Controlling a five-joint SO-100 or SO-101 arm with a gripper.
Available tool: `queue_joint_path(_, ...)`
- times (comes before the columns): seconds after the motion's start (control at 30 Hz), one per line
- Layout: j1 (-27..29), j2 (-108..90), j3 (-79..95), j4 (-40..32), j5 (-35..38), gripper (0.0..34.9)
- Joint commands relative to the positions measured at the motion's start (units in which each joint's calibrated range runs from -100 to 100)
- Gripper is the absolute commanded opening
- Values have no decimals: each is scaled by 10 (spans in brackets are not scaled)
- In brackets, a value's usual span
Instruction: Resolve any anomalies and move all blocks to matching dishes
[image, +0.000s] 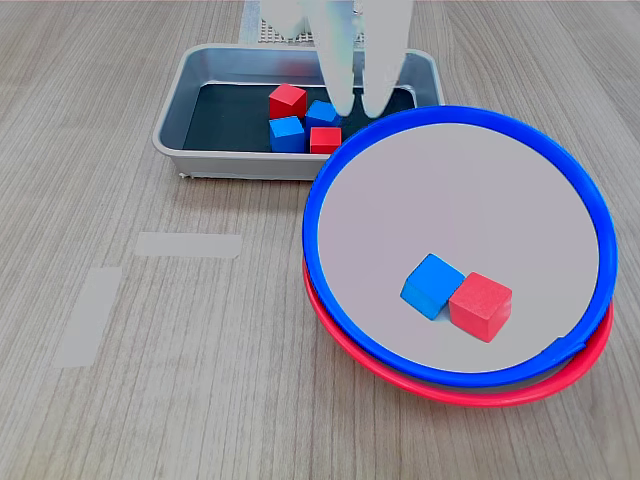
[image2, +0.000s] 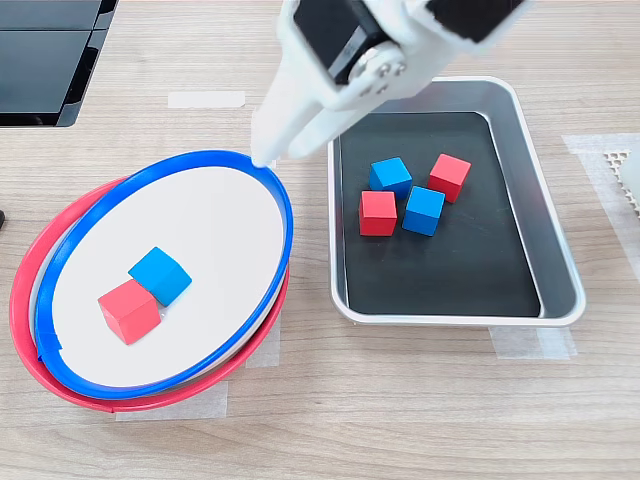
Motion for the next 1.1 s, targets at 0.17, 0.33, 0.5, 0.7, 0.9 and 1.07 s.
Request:
queue_joint_path(0.17, -54, 80, -35, -6, -66, 120)
queue_joint_path(0.33, -95, 134, -79, -15, -135, 102)
queue_joint_path(0.5, -119, 160, -108, -27, -153, 56)
queue_joint_path(0.7, -104, 163, -117, -20, -147, 3)
queue_joint_path(0.9, -91, 156, -131, 10, -139, 2)
queue_joint_path(1.07, -92, 134, -122, 19, -132, 26)
